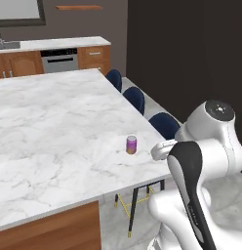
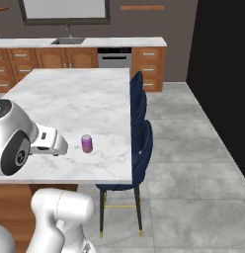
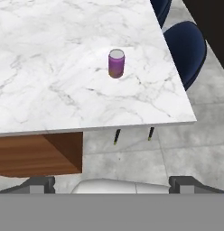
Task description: Four empty soda cans are scattered around the kitchen. Gather all the cans and cluster them next to the stove for recycling.
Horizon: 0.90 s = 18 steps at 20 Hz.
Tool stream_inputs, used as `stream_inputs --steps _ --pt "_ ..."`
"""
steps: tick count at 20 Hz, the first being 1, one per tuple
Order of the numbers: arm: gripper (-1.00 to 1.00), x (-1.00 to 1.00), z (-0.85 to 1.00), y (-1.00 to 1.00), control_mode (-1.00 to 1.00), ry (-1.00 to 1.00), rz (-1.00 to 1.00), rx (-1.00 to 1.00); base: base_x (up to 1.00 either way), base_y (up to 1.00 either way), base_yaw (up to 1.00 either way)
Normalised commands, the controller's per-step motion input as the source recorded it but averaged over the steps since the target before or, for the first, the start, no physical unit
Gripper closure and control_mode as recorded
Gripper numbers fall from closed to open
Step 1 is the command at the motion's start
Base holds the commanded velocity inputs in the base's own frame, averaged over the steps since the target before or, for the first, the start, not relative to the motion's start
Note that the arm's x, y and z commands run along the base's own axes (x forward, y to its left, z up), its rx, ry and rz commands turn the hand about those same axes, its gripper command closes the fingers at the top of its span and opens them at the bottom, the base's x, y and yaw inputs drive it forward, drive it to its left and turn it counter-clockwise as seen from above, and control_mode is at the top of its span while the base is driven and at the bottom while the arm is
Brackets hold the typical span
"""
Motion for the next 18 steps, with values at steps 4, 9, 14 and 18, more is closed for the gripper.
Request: stream_inputs --steps 4,9,14,18 --pt "-1.0 0.0 -0.01 0.0 -1.0 0.0 0.0 0.0 0.0 0.0 0.0" --pt "-1.0 -0.01 -0.02 0.01 -1.0 0.08 0.0 -0.02 0.0 0.0 0.0" --pt "-1.0 0.0 0.0 0.11 -1.0 0.12 0.0 -0.09 0.0 0.0 0.0" --pt "-1.0 0.0 0.01 0.14 -1.0 0.0 0.0 -0.07 0.0 0.0 0.0"
